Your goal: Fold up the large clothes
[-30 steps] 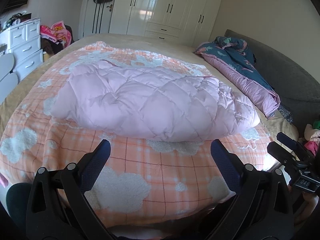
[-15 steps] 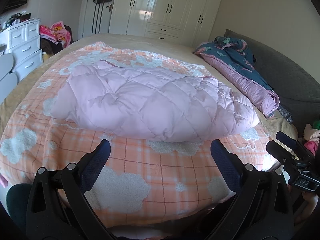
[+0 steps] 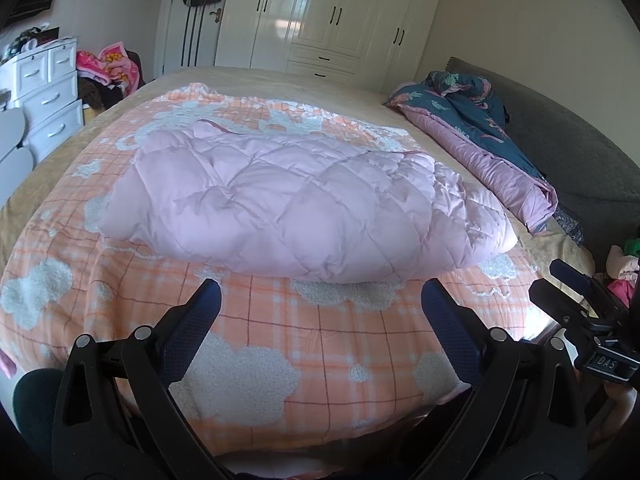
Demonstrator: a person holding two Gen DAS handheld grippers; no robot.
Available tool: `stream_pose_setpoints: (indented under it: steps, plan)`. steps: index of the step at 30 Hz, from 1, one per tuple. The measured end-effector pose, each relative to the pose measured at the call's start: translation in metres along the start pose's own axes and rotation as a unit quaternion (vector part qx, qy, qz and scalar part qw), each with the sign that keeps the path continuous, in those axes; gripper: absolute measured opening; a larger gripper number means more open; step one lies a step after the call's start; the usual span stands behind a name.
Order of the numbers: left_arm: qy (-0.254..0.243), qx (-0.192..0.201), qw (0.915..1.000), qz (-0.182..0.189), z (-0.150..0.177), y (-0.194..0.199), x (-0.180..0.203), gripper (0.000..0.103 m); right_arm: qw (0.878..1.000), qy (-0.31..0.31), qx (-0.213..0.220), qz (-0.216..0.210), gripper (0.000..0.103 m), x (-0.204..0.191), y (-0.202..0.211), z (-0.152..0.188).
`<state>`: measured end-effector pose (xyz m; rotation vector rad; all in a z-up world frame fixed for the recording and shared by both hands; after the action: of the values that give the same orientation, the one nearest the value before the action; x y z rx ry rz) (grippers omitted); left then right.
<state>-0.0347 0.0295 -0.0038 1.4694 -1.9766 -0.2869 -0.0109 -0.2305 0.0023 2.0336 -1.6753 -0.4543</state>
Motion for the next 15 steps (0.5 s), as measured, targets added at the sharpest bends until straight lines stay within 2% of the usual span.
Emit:
stream_pose_setpoints:
  steps: [15]
  plan:
    - [-0.001,-0.003,1.0,0.005,0.0014,0.0001,-0.0017,0.094,1.0,0.002,0.001,0.001,0.099,-0.0009,-0.0002,-0.0013]
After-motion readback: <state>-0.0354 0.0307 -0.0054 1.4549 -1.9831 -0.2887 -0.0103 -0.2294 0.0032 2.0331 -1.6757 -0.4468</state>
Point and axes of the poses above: each gripper's, at about its wrist camera, not at the fingertips, and y roughly against the way its jaws point, x to its right, z to its underside, the point moved 1 cm from there along -y, roughly the way its jaws point, and after that the axes turned 15 degrees about z, right-handed, at the moved point
